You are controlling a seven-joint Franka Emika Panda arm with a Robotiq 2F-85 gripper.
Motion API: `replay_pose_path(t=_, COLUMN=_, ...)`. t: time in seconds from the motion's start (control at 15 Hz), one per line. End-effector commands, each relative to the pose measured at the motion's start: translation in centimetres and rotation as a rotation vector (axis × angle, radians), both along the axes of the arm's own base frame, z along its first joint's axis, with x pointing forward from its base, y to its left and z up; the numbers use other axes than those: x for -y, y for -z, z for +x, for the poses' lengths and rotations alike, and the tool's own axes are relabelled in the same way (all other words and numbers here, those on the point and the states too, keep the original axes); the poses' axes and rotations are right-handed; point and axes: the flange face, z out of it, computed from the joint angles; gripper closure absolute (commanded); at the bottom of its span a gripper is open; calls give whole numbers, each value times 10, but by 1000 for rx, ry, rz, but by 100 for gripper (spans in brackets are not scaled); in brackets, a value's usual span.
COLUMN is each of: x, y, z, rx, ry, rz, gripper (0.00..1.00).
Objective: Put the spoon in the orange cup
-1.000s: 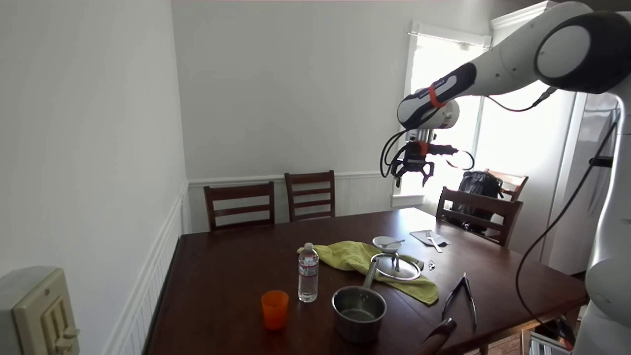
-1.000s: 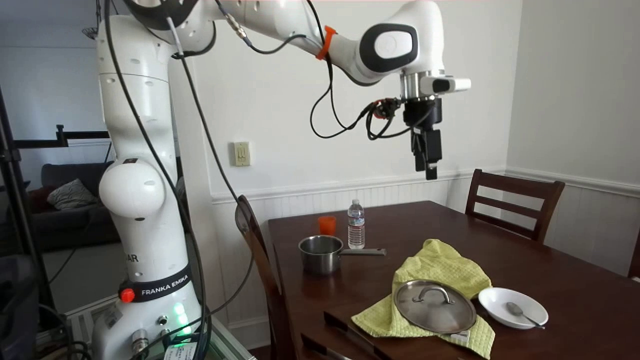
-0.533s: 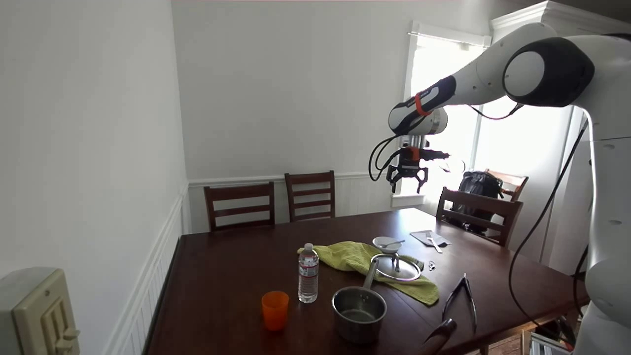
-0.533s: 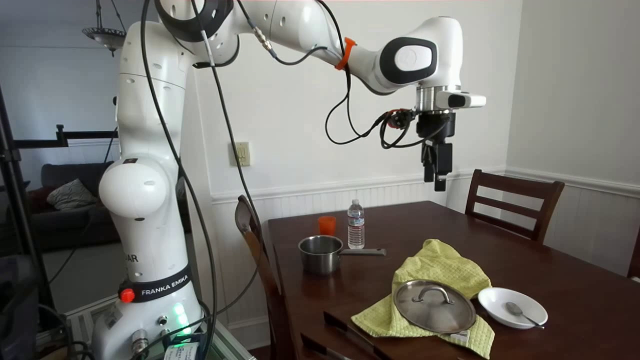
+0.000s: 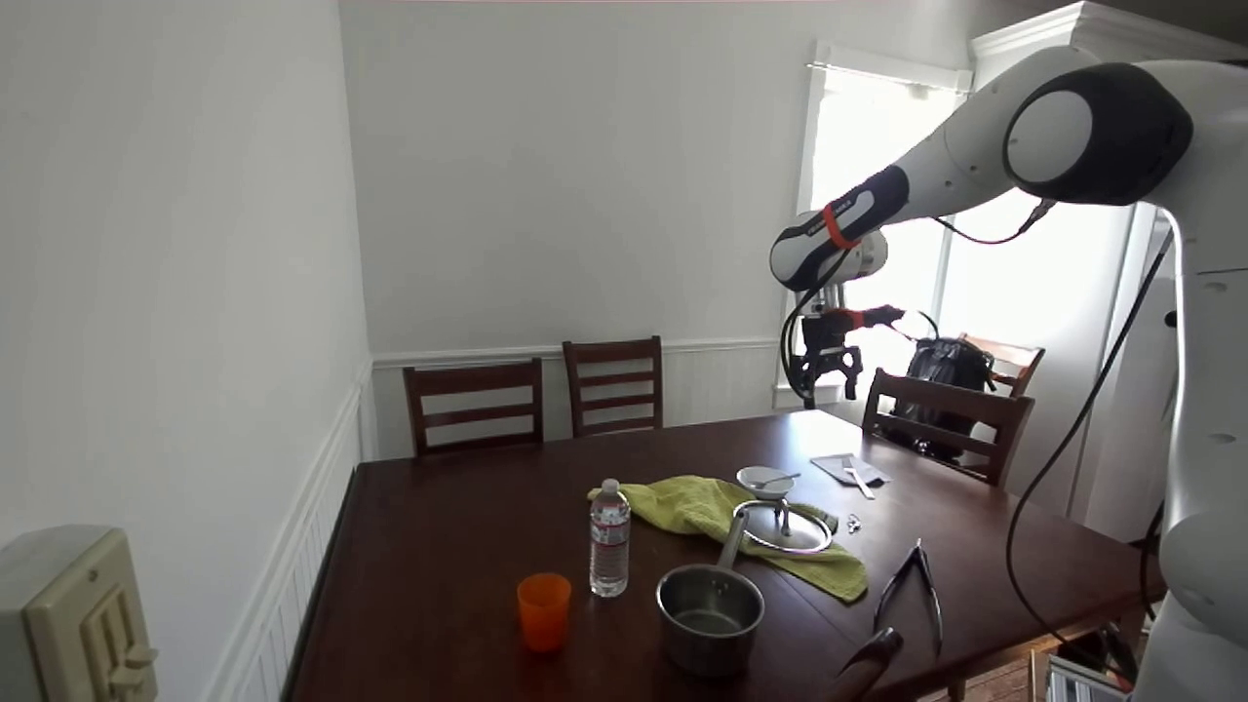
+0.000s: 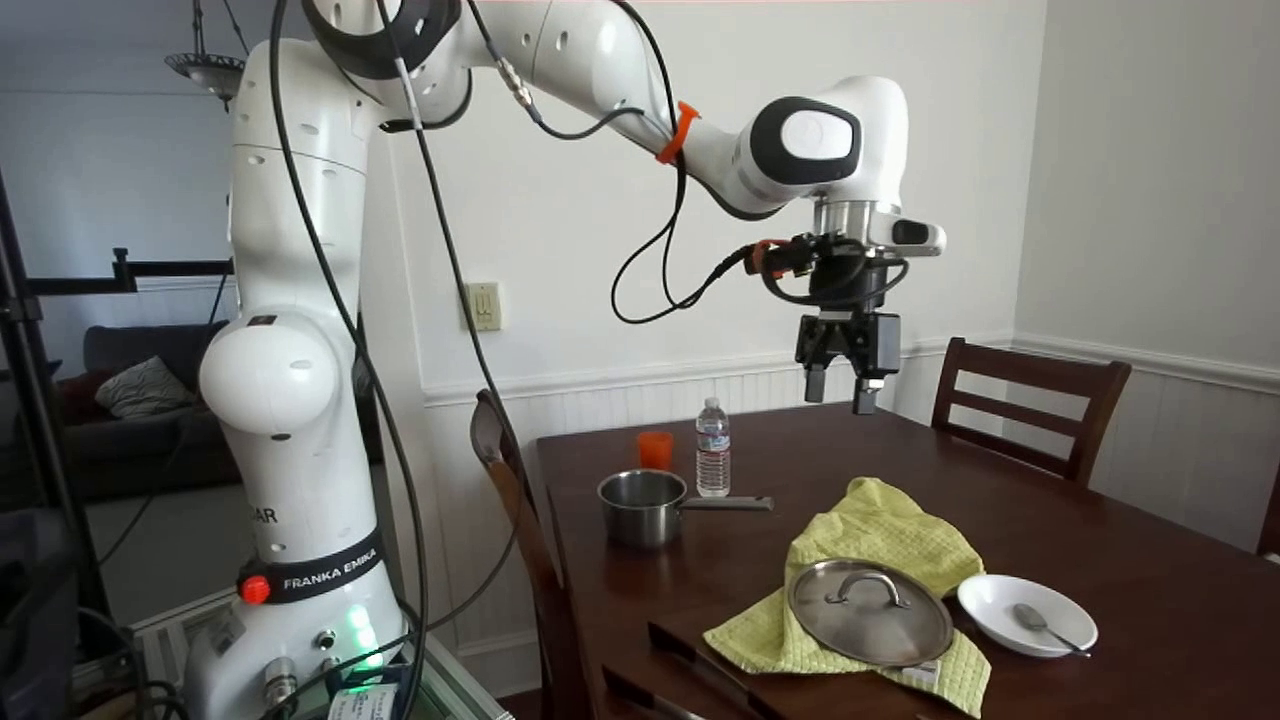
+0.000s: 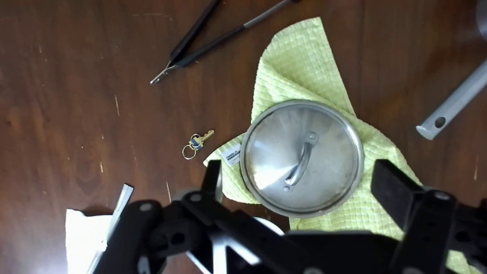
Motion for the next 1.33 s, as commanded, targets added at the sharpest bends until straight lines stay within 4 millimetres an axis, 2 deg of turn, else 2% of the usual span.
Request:
replay_pose_path(t=0.0, x=54, y=-13, z=8, rx=-66, ry=-183, rz=35, gripper=0)
replay_pose_path(t=0.2, x=85, y=-18, z=15, rx=-88, ry=-336, rz=56, gripper=0)
replay_pose_path(t=0.53, x=119, y=-34, z=32, rx=-133, ry=-587, rz=74, gripper=0)
replay_pose_path(t=0.6, x=101, y=-27, z=25, rx=-92, ry=-502, rz=65, gripper=0)
replay_pose_path(t=0.73, x=111, y=-31, z=30, rx=-102, ry=-552, rz=67, gripper=0)
replay_pose_path(t=0.93, x=115, y=-31, z=33, rx=-105, ry=-570, rz=65, gripper=0)
replay_pose_path(t=1.07, x=119, y=-30, z=38, rx=-60, ry=-615, rz=-24, gripper=0)
replay_pose_path(t=1.27, x=144, y=-18, z=53, rx=-39, ry=-660, rz=-79, gripper=0)
